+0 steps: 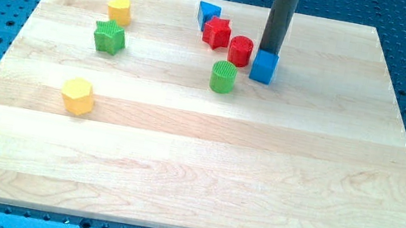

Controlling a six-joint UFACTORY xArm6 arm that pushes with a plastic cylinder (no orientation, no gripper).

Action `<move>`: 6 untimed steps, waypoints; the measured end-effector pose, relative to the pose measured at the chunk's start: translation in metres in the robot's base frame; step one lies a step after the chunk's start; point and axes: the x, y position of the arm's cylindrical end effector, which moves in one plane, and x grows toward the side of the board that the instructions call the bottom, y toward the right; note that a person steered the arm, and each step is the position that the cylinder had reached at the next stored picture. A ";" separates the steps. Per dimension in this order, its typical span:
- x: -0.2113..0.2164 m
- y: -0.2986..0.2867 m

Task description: Push the red circle into the green circle

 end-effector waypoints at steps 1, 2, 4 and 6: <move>-0.020 0.023; -0.039 -0.035; -0.019 -0.052; 0.016 0.017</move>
